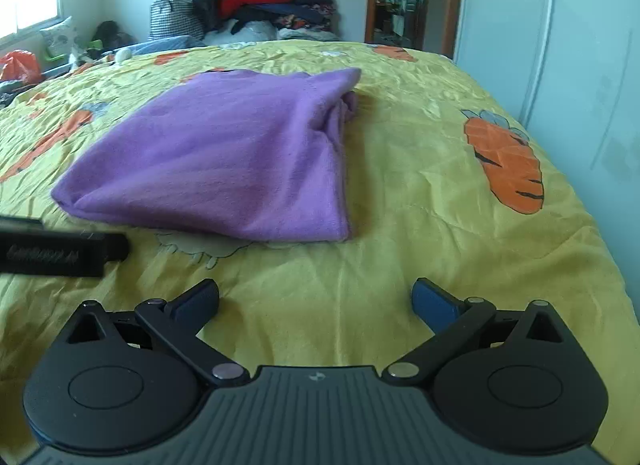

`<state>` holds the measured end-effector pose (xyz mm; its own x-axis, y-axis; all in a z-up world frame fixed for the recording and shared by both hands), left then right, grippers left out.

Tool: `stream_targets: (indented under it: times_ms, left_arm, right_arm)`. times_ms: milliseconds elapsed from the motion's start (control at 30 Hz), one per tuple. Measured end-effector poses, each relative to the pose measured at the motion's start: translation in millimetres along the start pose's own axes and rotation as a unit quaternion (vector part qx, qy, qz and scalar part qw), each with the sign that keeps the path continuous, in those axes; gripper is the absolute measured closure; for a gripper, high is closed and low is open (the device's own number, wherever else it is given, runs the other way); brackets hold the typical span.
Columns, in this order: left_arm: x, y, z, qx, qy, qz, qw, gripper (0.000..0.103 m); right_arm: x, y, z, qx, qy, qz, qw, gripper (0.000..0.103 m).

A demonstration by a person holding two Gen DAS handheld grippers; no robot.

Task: Fold small clothes

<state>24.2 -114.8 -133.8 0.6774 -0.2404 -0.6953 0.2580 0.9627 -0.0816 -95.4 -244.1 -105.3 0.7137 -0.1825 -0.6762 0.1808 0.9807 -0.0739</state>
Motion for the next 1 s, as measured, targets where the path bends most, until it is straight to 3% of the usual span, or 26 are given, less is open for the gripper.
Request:
stream_targets:
  times_ms: [1000]
  left_arm:
    - [-2.7, -0.7, -2.2, 0.009, -0.012, -0.010, 0.9998, 0.000]
  right_arm:
    - [1.3, -0.1, -0.1, 0.002, -0.002, -0.003, 1.000, 0.000]
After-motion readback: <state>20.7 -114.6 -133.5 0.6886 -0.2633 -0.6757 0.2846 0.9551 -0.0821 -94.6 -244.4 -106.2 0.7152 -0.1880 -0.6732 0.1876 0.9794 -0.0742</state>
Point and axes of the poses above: each gripper's, at about its wrist camera, not at the fingertips, and x roughly the way its jaws point, y to its left, z to its top, the point moved 9 cm from there along x, roughly the way its jaws point, and after that the axes turned 8 degrees about -x, right-handed, at the moved point
